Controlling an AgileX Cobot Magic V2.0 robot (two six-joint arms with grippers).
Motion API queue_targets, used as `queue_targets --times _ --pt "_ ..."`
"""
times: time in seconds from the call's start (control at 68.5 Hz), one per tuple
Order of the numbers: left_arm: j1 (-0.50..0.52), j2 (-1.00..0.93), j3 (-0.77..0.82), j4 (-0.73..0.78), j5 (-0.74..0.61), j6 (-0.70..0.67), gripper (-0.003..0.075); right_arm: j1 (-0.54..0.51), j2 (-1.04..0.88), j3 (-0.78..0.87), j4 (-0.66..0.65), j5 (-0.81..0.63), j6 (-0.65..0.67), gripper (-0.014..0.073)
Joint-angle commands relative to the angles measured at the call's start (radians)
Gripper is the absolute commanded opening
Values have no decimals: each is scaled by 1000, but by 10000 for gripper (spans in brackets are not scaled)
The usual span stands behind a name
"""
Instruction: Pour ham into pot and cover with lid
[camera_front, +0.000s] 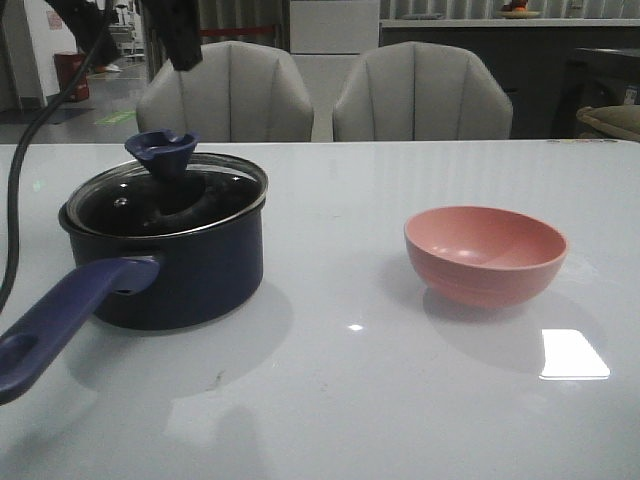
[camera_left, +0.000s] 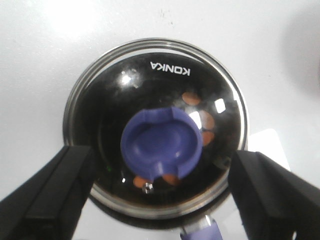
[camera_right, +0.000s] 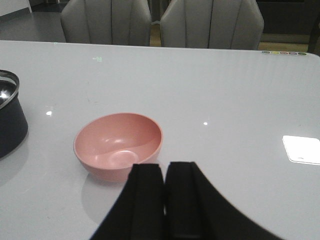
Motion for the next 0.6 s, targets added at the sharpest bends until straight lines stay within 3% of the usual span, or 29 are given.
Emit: queue_targets --times 0.0,0.584 --pt "-5 -142 35 -6 13 7 586 0 5 -27 13 -72 -11 147" --pt "-5 -801 676 -34 -365 25 586 0 5 -27 13 -72 -11 147"
